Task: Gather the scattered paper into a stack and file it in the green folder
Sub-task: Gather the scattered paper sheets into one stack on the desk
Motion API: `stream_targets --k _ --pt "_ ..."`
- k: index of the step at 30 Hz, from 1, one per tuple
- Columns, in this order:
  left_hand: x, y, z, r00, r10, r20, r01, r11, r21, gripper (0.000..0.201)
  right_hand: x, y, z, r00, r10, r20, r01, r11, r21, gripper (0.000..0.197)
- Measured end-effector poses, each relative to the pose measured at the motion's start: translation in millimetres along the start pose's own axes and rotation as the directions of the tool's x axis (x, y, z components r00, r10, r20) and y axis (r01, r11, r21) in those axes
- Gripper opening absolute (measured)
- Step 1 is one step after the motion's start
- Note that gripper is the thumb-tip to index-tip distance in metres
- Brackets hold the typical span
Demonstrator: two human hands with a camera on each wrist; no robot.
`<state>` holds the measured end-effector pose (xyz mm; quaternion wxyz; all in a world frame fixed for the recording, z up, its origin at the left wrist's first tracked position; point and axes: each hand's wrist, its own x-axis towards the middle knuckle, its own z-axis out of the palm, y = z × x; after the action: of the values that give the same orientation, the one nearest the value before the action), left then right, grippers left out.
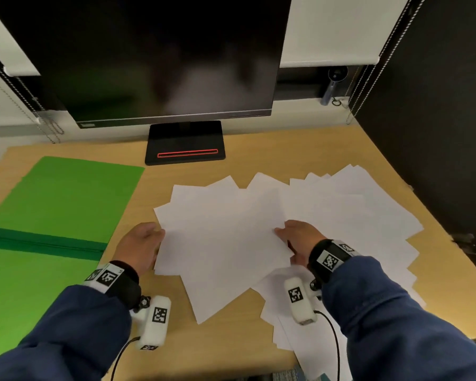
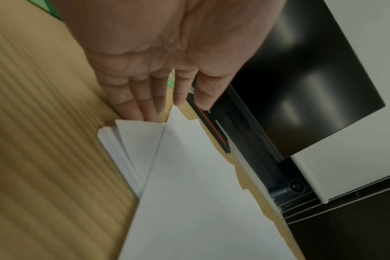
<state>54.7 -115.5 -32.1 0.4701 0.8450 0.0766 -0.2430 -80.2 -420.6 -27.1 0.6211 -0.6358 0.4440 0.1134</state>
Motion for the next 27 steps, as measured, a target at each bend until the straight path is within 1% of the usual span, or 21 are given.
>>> stream_targets --k 1,3,4,5,6,7,8,9,10,11,12,14,15,16,17,19,20,22,24,25,27 --pt "-8 1 0 1.000 0.016 -0.026 -0.016 1.000 0.019 0.049 0 4 2 1.000 -0.012 0.007 0.012 1.000 0.005 0.007" --pt "-24 -1 -1 0.989 0.044 -0.143 -0.033 0.996 0.079 0.038 0 13 2 1.000 -0.027 0.009 0.026 0.998 0.058 0.023" --pt "-33 -5 0 0.982 0.036 -0.184 -0.023 0.997 0.072 0.033 -2 18 3 1.000 -0.022 0.003 0.022 0.995 0.096 0.021" --pt "-42 -9 1 0.983 -0.002 -0.182 0.008 0.999 0.034 0.030 -6 23 4 1.000 -0.013 0.009 0.011 0.987 0.163 0.011" --pt "-51 -13 5 0.988 -0.072 -0.136 0.066 0.997 -0.045 0.028 -9 27 5 0.999 0.017 0.043 -0.027 0.967 0.254 0.012" --pt "-57 -18 10 0.986 -0.157 -0.050 0.148 0.978 -0.148 0.025 -14 32 8 0.994 0.045 0.104 -0.080 0.928 0.364 0.024" --pt "-61 -21 15 0.971 -0.236 0.042 0.239 0.937 -0.255 0.023 -18 38 11 0.984 0.044 0.173 -0.117 0.892 0.437 0.031" --pt "-63 -25 21 0.951 -0.289 0.113 0.310 0.892 -0.329 0.024 -22 42 14 0.974 0.045 0.221 -0.144 0.879 0.454 0.029" --pt "-63 -27 26 0.937 -0.309 0.161 0.348 0.853 -0.390 0.025 -24 45 18 0.964 0.048 0.263 -0.168 0.874 0.455 0.021" --pt "-63 -29 29 0.935 -0.306 0.179 0.354 0.823 -0.445 0.027 -28 46 19 0.957 0.040 0.286 -0.174 0.870 0.461 0.017" --pt "-62 -29 32 0.937 -0.298 0.182 0.349 0.794 -0.498 0.030 -28 49 21 0.955 0.041 0.294 -0.181 0.865 0.467 0.020" --pt "-60 -27 38 0.942 -0.300 0.148 0.331 0.770 -0.546 0.034 -29 50 23 0.957 0.061 0.284 -0.199 0.849 0.489 0.016" --pt "-61 -27 39 0.944 -0.313 0.107 0.320 0.783 -0.533 0.031 -30 51 23 0.960 0.062 0.273 -0.197 0.842 0.502 0.019" --pt "-62 -29 41 0.942 -0.330 0.051 0.308 0.800 -0.515 0.024 -32 53 23 0.963 0.055 0.263 -0.195 0.818 0.541 0.028" --pt "-63 -31 44 0.935 -0.355 0.004 0.308 0.807 -0.504 0.016 -35 53 24 0.966 0.051 0.254 -0.195 0.789 0.583 0.032" --pt "-68 -34 53 0.921 -0.389 -0.006 0.325 0.779 -0.537 0.013 -43 52 25 0.962 0.046 0.270 -0.210 0.757 0.618 0.028" --pt "-73 -33 61 0.920 -0.391 0.016 0.328 0.748 -0.577 0.015 -47 52 27 0.949 0.040 0.312 -0.228 0.770 0.596 0.027" --pt "-81 -25 78 0.933 -0.353 0.067 0.304 0.677 -0.671 0.011 -56 52 30 0.913 0.038 0.406 -0.234 0.864 0.446 0.021" --pt "-86 -15 92 0.955 -0.287 0.068 0.253 0.678 -0.690 0.017 -60 55 29 0.877 0.023 0.479 -0.202 0.924 0.325 0.008" --pt "-86 -12 95 0.961 -0.270 0.051 0.230 0.690 -0.686 0.021 -57 56 26 0.877 0.013 0.480 -0.191 0.927 0.324 0.022" --pt "-83 -9 91 0.966 -0.255 0.032 0.213 0.723 -0.657 0.026 -46 53 13 0.909 -0.003 0.417 -0.203 0.871 0.448 0.053"
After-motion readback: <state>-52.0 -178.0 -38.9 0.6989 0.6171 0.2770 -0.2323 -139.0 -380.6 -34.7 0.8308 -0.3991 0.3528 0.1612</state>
